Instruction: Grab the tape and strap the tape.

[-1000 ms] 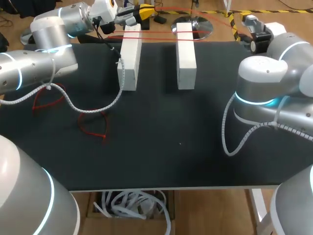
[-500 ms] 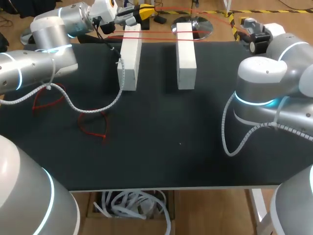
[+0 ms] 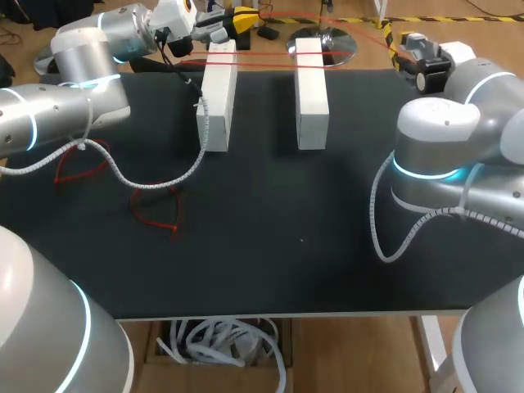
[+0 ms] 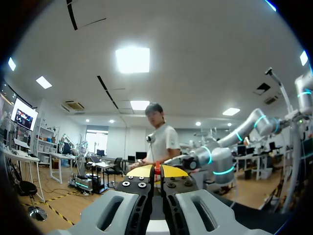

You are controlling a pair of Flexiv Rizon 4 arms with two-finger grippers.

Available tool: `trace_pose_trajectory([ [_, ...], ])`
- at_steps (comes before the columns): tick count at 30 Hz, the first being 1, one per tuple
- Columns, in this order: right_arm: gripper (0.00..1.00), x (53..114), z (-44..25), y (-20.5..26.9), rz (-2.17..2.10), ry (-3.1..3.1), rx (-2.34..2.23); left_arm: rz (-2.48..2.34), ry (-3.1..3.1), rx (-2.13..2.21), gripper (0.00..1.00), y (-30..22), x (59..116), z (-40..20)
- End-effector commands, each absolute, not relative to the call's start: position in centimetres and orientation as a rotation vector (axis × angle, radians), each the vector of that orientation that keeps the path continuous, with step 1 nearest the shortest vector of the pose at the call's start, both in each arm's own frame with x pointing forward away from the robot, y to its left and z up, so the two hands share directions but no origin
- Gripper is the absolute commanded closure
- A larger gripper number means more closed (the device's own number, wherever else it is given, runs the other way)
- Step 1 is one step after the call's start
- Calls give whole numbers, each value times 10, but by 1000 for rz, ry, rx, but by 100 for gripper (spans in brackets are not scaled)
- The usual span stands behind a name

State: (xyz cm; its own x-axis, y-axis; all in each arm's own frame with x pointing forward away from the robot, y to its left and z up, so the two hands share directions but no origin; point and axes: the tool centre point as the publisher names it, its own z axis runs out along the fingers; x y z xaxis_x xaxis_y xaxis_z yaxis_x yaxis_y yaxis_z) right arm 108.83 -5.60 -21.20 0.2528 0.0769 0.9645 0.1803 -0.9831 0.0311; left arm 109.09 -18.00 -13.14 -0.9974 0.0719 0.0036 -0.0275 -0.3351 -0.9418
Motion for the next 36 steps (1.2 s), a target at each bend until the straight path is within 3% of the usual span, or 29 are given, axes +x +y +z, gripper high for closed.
trace_pose_trajectory([
  [1, 70, 1088, -210, -56, -1842, -253, -2425, 2517, -1771, -65, 100, -180, 1093, -132],
  [4, 82, 1087, -210, -56, -1841, -254, -2426, 2517, -1771, -65, 100, -180, 1093, -132],
  [17, 79, 1086, -212, -56, -1831, -252, -2440, 2517, -1771, -65, 100, -180, 1093, -132],
  [29, 82, 1085, -212, -57, -1833, -256, -2443, 2517, -1771, -65, 100, -180, 1093, -132],
  [34, 90, 1086, -211, -58, -1834, -258, -2443, 2517, -1771, -65, 100, -180, 1093, -132],
  [36, 100, 1086, -211, -58, -1834, -260, -2443, 2517, -1771, -65, 100, -180, 1093, -132],
])
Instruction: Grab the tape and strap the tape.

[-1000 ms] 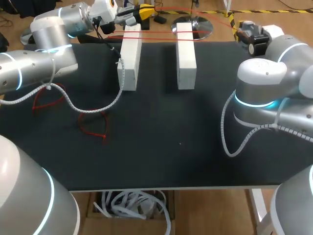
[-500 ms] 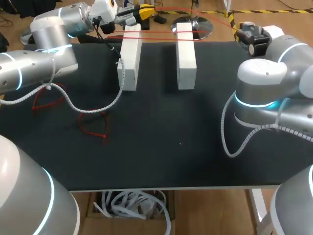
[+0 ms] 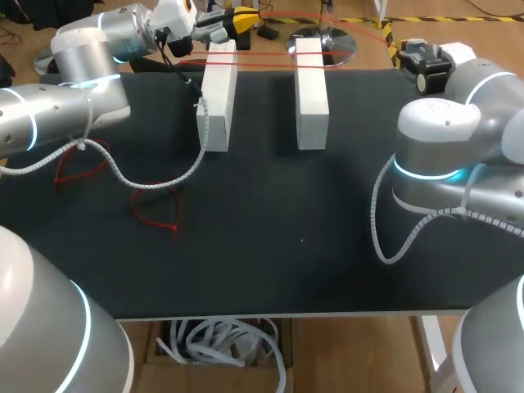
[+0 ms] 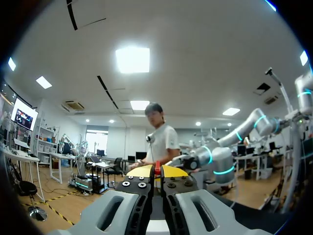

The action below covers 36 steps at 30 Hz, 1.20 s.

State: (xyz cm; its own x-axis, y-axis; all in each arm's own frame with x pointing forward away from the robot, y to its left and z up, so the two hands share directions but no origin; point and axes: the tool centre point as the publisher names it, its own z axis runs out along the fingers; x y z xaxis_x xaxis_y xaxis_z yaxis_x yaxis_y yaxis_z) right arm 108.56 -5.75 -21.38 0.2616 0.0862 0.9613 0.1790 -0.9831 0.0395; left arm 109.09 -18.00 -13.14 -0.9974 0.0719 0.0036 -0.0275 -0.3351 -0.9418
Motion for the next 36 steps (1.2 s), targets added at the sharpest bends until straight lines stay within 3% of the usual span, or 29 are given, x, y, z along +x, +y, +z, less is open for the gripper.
trace_pose_trajectory([
  [1, 100, 1086, -211, -58, -1834, -260, -2443, 2517, -1771, -65, 100, -180, 1093, -132],
  [19, 100, 1087, -210, -55, -1848, -294, -2436, 2514, -1782, -70, 100, -180, 1092, -132],
  [36, 100, 1086, -207, -56, -1872, -364, -2439, 2178, -2297, -60, 100, -186, 1091, -134],
])
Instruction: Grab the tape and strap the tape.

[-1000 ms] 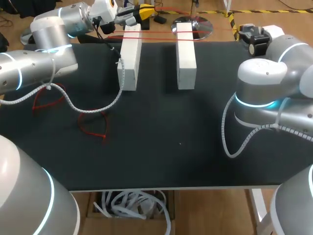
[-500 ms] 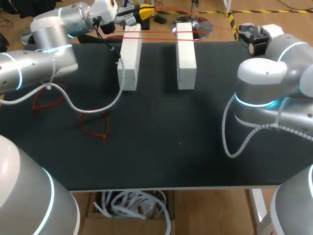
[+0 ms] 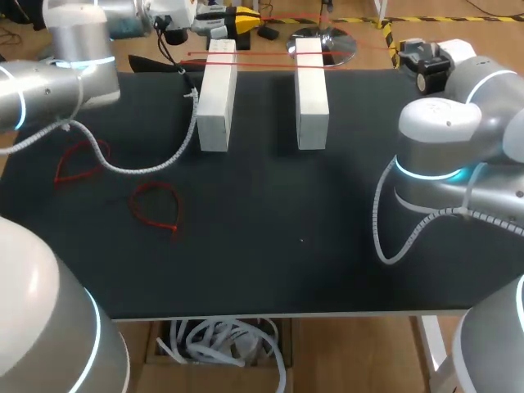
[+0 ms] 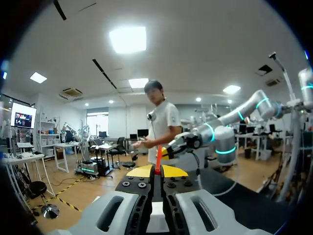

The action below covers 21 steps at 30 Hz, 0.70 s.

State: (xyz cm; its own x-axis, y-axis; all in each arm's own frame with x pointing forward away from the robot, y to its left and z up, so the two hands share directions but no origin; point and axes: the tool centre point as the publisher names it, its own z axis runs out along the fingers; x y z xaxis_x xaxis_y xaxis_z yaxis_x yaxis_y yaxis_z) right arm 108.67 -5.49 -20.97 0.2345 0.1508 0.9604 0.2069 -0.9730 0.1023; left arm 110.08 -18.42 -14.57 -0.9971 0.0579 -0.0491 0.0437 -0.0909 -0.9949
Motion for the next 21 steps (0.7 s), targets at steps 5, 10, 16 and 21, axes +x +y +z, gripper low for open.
trace_pose_trajectory([
  [5, 100, 1086, -206, -56, -1875, -369, -2439, 2090, -2400, 6, 100, -184, 1092, -138],
  [10, 100, 1085, -205, -55, -1886, -386, -2423, 2012, -2452, 39, 100, -182, 1091, -140],
  [16, 100, 1085, -206, -54, -1880, -416, -2424, 1972, -2452, 27, 100, -183, 1091, -141],
  [21, 100, 1085, -206, -54, -1880, -416, -2424, 1972, -2452, 27, 100, -183, 1091, -141],
])
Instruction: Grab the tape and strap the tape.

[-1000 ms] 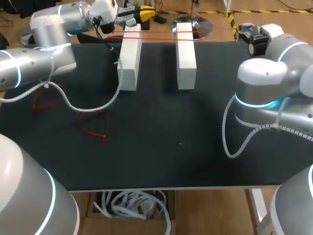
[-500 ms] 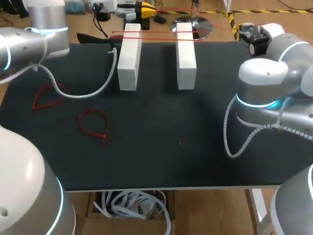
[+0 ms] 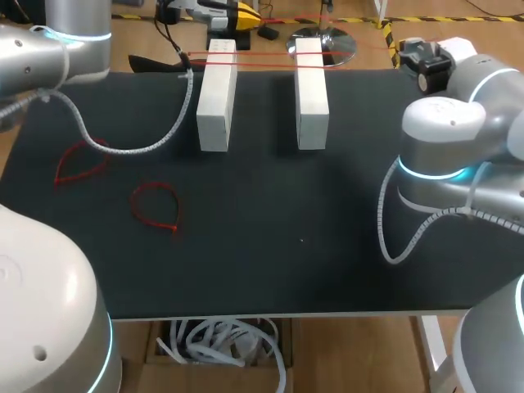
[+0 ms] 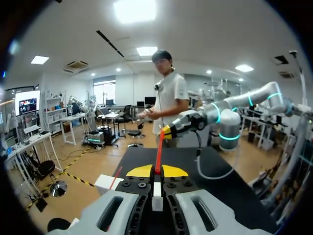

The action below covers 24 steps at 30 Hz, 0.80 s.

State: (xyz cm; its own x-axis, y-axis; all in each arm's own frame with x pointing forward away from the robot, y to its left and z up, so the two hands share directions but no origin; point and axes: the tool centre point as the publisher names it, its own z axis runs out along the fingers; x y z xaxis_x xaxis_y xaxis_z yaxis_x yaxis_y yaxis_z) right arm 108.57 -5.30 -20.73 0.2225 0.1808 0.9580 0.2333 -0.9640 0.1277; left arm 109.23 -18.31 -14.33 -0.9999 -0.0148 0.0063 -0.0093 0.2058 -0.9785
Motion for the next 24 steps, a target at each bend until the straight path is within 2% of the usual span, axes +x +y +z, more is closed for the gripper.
trace_pose_trajectory([
  [1, 100, 1085, -206, -54, -1880, -416, -2424, -1966, 2444, -27, 100, -183, 1091, -141],
  [7, 100, 1085, -206, -54, -1880, -416, -2424, -1966, 2444, -27, 100, -183, 1091, -141],
  [15, 100, 1085, -206, -54, -1880, -416, -2424, -1512, 2801, 108, 100, -210, 1092, -138],
  [24, 100, 1085, -206, -54, -1880, -416, -2424, -1222, 2942, -55, 100, -211, 1092, -146],
])
